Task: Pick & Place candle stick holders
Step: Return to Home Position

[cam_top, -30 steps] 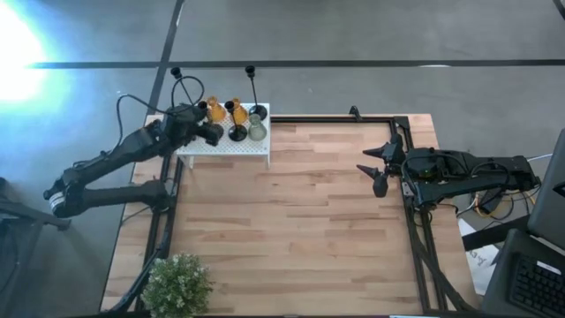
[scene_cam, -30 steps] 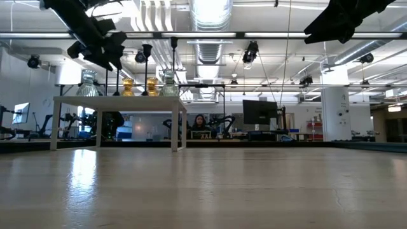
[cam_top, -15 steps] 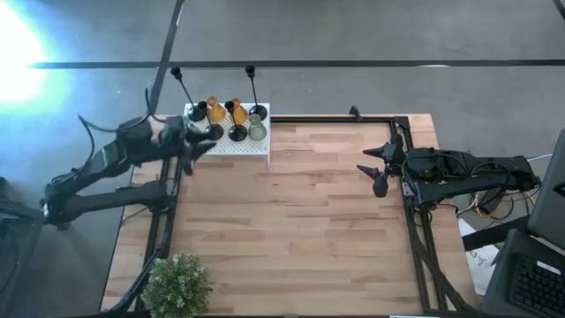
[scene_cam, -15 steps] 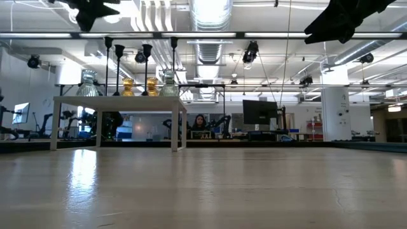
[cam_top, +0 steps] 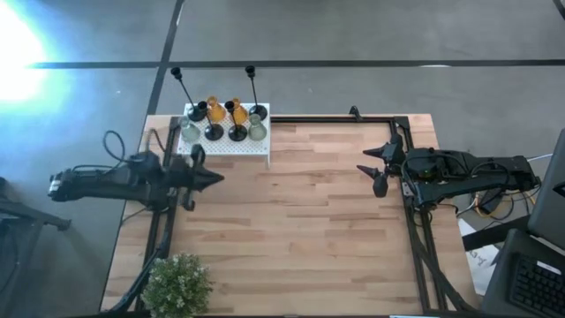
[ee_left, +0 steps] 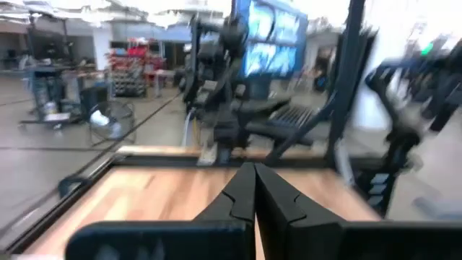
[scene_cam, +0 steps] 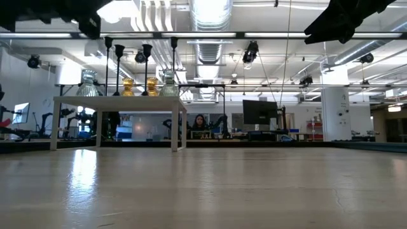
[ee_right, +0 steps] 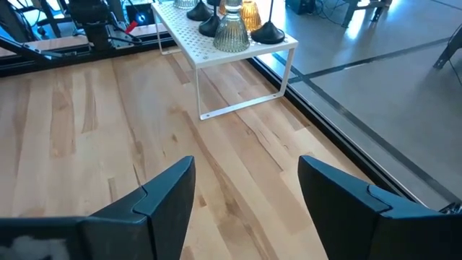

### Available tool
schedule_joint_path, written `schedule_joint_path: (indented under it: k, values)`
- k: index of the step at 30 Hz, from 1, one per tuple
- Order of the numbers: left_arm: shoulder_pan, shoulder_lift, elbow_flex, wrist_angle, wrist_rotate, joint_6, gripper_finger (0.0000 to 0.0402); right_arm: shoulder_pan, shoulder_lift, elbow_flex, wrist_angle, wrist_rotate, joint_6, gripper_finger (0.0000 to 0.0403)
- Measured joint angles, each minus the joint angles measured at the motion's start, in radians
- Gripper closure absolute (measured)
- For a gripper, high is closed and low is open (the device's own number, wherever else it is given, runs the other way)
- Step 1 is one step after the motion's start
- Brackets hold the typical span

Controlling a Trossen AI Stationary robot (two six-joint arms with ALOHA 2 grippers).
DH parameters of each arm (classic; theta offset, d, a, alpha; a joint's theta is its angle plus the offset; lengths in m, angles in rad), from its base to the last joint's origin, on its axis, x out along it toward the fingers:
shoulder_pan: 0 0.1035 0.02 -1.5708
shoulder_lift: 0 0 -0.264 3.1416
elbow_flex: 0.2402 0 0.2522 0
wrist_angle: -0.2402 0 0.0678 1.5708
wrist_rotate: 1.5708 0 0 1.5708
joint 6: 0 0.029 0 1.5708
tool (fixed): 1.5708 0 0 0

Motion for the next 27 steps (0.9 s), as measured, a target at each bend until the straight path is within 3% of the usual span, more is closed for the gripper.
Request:
schedule_joint_path:
  k: [8, 12, 18, 27]
  values:
    - [-0.013, 0.021, -0.111, 0.055, -0.037, 0.156, 0.0390, 0.000, 0.000, 0.000, 0.000, 0.000, 0.000, 0.0156]
    - [-0.013, 0.020, -0.163, 0.048, -0.123, 0.141, 0.0387, 0.000, 0.000, 0.000, 0.000, 0.000, 0.000, 0.0150]
    - [-0.013, 0.018, -0.230, -0.009, -0.122, -0.013, 0.0388, 0.000, 0.000, 0.000, 0.000, 0.000, 0.000, 0.0148]
    - [-0.013, -0.066, -0.337, -0.010, -0.122, 0.051, 0.0385, 0.000, 0.000, 0.000, 0.000, 0.000, 0.000, 0.0160]
